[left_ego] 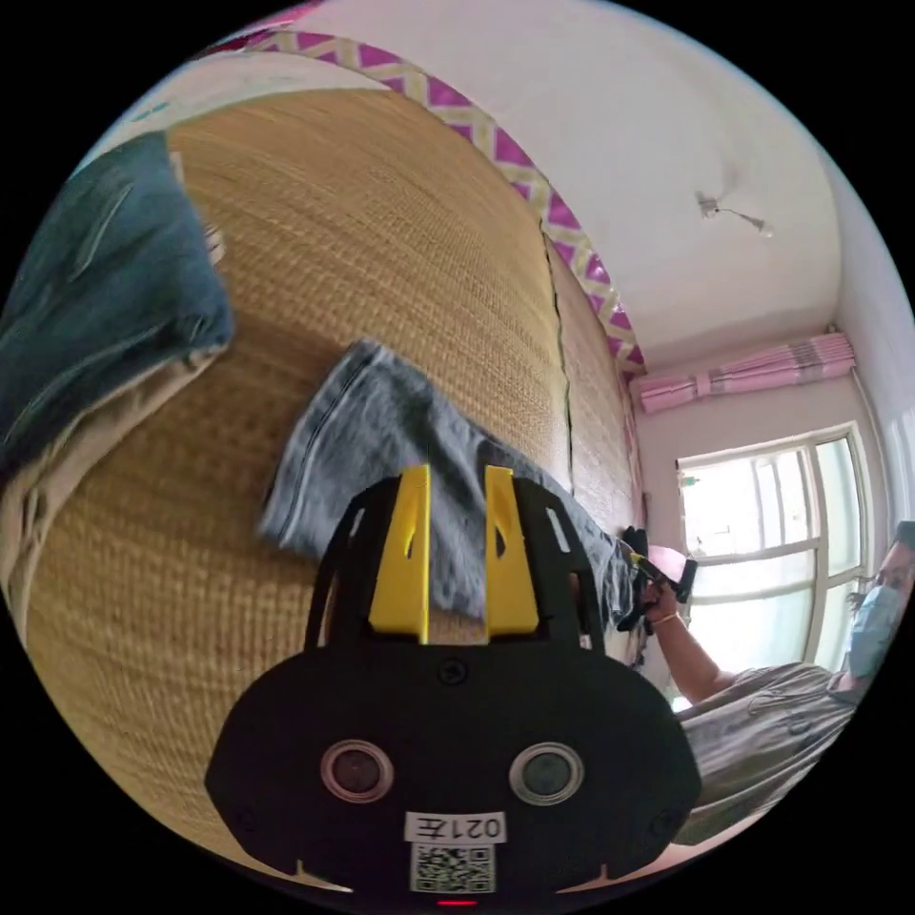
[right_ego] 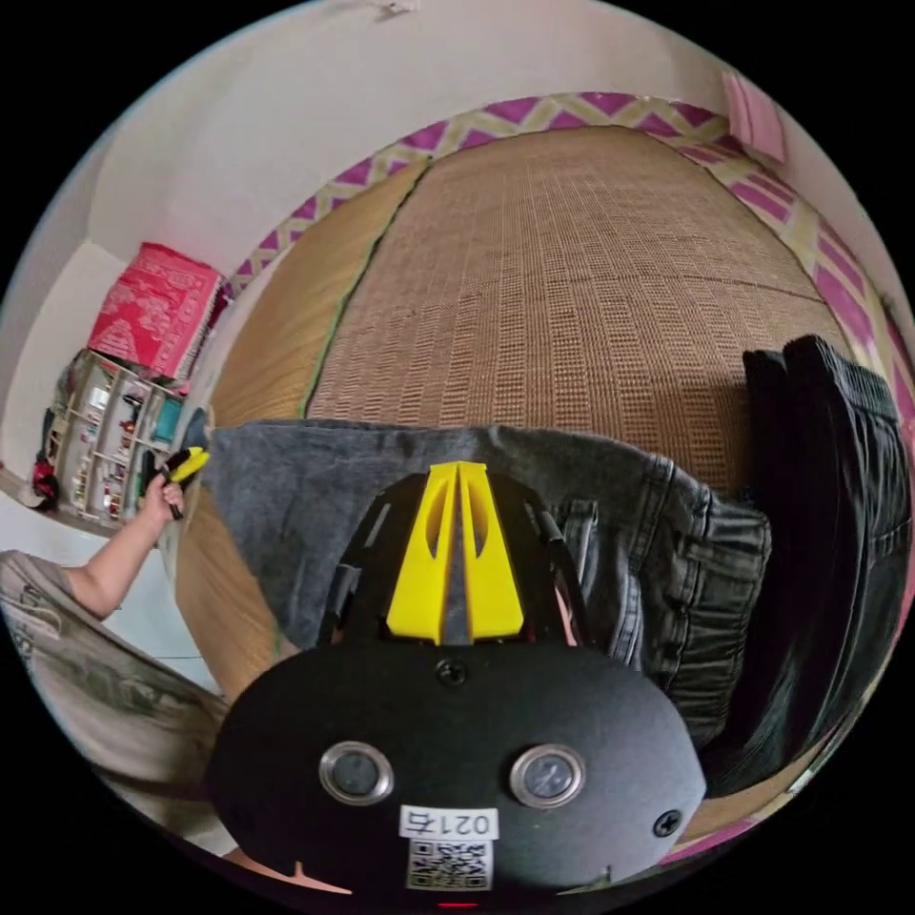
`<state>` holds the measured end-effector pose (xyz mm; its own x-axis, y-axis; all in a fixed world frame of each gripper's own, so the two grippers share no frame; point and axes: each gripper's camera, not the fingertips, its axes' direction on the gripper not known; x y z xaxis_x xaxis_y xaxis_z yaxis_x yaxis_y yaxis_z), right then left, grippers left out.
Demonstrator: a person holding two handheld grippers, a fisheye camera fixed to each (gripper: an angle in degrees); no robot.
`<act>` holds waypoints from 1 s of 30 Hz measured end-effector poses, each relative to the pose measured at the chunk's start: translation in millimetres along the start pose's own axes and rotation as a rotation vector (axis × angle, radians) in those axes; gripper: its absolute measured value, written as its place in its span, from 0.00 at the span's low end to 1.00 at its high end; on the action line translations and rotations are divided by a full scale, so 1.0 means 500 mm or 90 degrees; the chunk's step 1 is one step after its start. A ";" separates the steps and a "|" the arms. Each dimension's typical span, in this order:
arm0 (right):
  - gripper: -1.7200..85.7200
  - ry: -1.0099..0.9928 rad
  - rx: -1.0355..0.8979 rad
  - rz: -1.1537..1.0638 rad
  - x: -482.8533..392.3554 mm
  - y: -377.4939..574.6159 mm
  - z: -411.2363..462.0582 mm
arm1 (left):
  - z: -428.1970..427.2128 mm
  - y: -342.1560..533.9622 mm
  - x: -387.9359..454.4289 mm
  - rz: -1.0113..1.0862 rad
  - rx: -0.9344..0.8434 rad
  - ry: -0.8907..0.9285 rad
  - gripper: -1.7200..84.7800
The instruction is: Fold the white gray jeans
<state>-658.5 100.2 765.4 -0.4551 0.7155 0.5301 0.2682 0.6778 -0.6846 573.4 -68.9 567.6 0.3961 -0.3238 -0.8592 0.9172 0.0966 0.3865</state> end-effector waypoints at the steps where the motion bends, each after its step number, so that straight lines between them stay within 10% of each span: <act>1: 0.01 -0.012 0.005 0.006 0.001 0.013 -0.010 | -0.024 0.049 -0.023 -0.039 0.019 0.021 0.15; 7: 0.01 -0.091 0.013 0.063 0.007 0.143 -0.058 | -0.069 0.284 -0.154 -0.283 0.193 0.116 0.16; 19: 0.01 -0.190 0.021 0.191 0.014 0.340 -0.104 | -0.034 0.186 -0.104 -0.237 0.258 0.150 0.08; 30: 0.01 -0.163 0.015 0.199 0.002 0.472 -0.151 | -0.152 0.147 0.473 0.157 0.210 0.164 0.01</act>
<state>-531.4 273.8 642.1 -0.5526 0.8190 0.1544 0.4089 0.4278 -0.8061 737.7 -66.7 367.2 0.6360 -0.0817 -0.7674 0.7488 -0.1750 0.6392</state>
